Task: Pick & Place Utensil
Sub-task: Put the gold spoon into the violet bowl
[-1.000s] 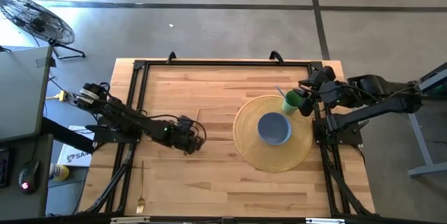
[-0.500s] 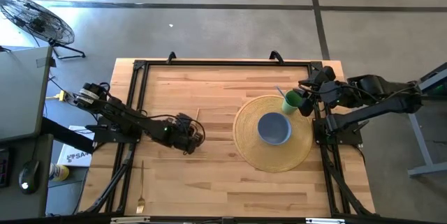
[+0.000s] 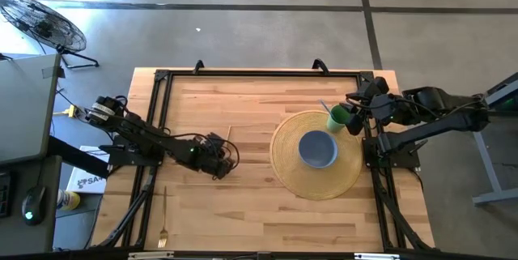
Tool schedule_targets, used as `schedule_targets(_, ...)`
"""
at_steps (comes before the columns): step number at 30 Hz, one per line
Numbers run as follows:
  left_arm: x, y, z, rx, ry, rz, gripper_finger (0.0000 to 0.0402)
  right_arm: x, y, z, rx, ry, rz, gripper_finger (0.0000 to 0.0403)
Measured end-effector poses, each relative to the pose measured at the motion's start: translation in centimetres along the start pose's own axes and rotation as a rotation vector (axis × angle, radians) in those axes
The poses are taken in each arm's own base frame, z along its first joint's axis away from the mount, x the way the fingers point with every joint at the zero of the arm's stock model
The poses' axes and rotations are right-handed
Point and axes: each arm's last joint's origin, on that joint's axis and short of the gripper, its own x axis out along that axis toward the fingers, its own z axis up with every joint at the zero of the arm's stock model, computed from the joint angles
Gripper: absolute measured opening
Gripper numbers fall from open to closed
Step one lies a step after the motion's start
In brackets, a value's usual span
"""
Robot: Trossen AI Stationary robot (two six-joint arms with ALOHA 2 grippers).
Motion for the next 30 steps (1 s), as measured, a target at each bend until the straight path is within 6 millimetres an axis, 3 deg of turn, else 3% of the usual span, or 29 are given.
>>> schedule_targets(17, 0.40, 0.18, 0.48, 0.087, 0.036, -0.003, 0.0041, 0.00, 0.00, -0.01, 0.000, 0.000, 0.000, 0.0165)
schedule_targets(26, 0.44, -0.03, 0.76, -0.031, -0.011, -0.011, 0.0141, 0.00, 0.00, 0.00, 0.000, 0.000, -0.001, 0.0165)
schedule_targets(30, 0.65, -0.28, 0.65, -0.090, -0.002, -0.027, 0.0159, 0.00, -0.01, 0.00, 0.000, 0.000, -0.001, 0.0165)
